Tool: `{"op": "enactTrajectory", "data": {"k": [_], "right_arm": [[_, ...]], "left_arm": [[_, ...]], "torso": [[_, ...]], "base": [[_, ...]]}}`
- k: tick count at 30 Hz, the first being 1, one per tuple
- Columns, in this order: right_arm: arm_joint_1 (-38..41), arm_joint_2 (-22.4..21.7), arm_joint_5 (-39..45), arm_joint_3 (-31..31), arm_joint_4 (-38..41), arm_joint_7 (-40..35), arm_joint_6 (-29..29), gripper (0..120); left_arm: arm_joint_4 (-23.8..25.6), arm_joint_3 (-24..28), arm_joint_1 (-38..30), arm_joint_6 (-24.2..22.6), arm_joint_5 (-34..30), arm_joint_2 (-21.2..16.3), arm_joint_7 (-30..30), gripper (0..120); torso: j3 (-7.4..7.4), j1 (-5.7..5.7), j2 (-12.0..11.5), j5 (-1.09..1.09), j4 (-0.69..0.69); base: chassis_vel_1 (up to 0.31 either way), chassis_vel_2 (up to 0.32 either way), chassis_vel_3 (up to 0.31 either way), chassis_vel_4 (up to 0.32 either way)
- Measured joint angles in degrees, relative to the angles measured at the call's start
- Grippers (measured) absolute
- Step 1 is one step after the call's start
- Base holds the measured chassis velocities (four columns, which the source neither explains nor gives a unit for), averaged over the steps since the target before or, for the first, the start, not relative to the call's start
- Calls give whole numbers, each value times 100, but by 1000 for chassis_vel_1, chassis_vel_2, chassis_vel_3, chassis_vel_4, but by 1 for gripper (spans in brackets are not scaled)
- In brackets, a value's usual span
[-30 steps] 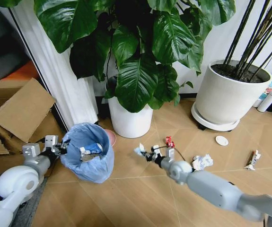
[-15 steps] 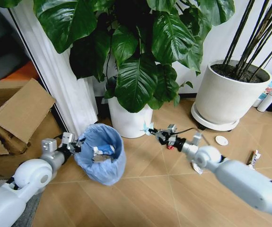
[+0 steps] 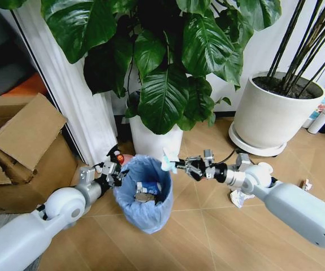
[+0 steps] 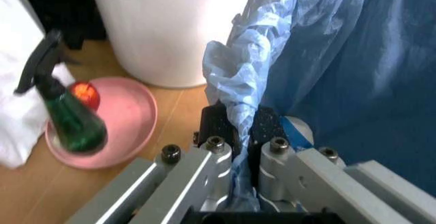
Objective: Pick up the trash bin and place the garbage on the floor into it.
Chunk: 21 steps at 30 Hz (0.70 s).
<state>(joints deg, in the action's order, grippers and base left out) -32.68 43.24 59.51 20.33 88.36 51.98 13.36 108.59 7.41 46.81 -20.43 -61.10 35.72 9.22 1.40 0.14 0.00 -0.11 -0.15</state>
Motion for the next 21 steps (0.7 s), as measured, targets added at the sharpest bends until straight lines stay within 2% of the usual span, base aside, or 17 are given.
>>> {"op": "enactTrajectory", "data": {"k": [5,7,10,11,14,17,21], "right_arm": [[214,375,-175,281,-382,-39,13,0],[269,425,-201,336,-441,-52,13,3],[415,502,-265,456,-550,-91,2,17],[415,502,-265,456,-550,-91,2,17],[539,514,-336,547,-615,-101,-21,32],[613,481,-402,585,-618,-98,-59,39],[1074,176,-473,956,-548,-26,-201,57]], "left_arm": [[-95,127,-247,1,-133,58,2,0],[-100,134,-265,-1,-158,66,5,0],[-117,136,-270,-14,-181,105,22,0],[-117,136,-270,-14,-181,105,22,0],[-122,148,-249,-38,-181,129,41,0],[-120,173,-252,-62,-183,129,65,0],[-84,310,-295,-137,-196,95,151,0]], "torso": [[0,0,0,0,1],[0,0,0,0,1],[0,0,0,-2,1],[0,0,0,-2,1],[0,0,0,-1,0],[0,0,0,0,0],[0,0,0,1,0]], "base": [[0,0,0,0],[0,0,0,0],[0,0,0,0],[0,0,0,0],[0,0,0,0],[0,0,0,0],[0,0,0,0]]}}
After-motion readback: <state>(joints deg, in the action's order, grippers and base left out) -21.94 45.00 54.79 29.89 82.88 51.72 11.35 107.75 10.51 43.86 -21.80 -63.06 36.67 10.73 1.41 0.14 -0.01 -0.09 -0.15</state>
